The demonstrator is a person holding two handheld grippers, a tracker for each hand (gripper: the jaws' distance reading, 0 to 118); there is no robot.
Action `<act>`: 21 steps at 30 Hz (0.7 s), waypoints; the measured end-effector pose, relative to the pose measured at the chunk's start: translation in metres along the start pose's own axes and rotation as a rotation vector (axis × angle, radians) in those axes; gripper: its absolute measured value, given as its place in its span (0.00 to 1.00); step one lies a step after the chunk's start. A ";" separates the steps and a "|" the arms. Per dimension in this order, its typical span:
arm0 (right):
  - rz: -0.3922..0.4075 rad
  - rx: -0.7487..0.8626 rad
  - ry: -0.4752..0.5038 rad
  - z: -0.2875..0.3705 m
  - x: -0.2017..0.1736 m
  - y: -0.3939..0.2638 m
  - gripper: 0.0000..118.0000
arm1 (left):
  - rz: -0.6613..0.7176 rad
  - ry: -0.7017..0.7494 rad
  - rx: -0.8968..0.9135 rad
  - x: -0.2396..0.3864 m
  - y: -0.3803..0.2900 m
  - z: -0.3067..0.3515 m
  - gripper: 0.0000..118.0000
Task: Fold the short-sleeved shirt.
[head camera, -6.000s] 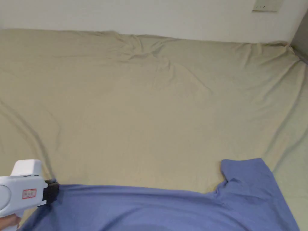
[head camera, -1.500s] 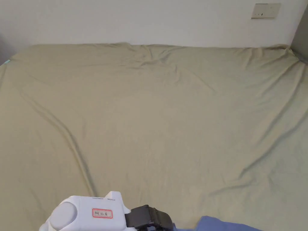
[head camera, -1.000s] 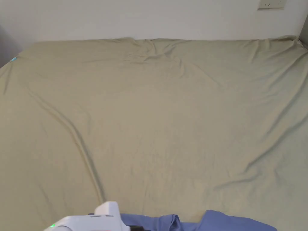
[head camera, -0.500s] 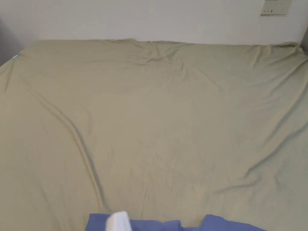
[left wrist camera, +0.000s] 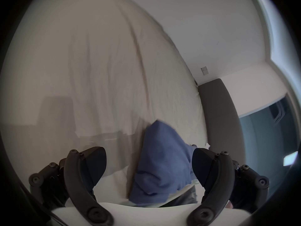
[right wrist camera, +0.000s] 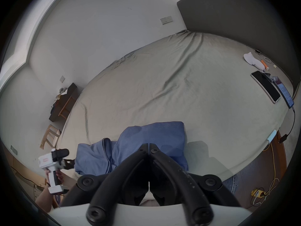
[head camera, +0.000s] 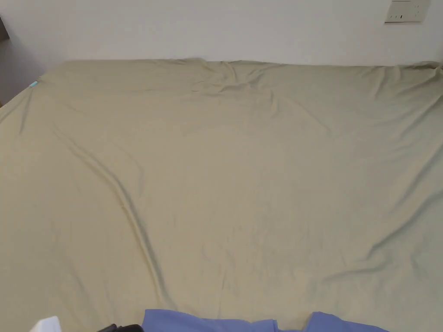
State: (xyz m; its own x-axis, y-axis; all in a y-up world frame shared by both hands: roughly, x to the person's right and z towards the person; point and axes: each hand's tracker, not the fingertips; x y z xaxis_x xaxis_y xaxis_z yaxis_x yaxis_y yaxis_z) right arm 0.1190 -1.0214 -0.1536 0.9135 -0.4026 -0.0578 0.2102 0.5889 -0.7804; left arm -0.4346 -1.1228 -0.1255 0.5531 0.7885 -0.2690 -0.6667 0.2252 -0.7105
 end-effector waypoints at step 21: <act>-0.011 0.030 -0.021 0.009 0.008 0.003 0.02 | 0.076 0.147 0.116 0.009 0.012 0.067 0.13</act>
State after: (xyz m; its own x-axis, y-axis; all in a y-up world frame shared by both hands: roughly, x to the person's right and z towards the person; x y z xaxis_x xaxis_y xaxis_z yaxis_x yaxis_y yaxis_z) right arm 0.1295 -1.0166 -0.1512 0.9182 -0.3945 -0.0357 0.2305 0.6054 -0.7618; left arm -0.4710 -1.0743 -0.0929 0.5604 0.7154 -0.4174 -0.7578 0.2394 -0.6070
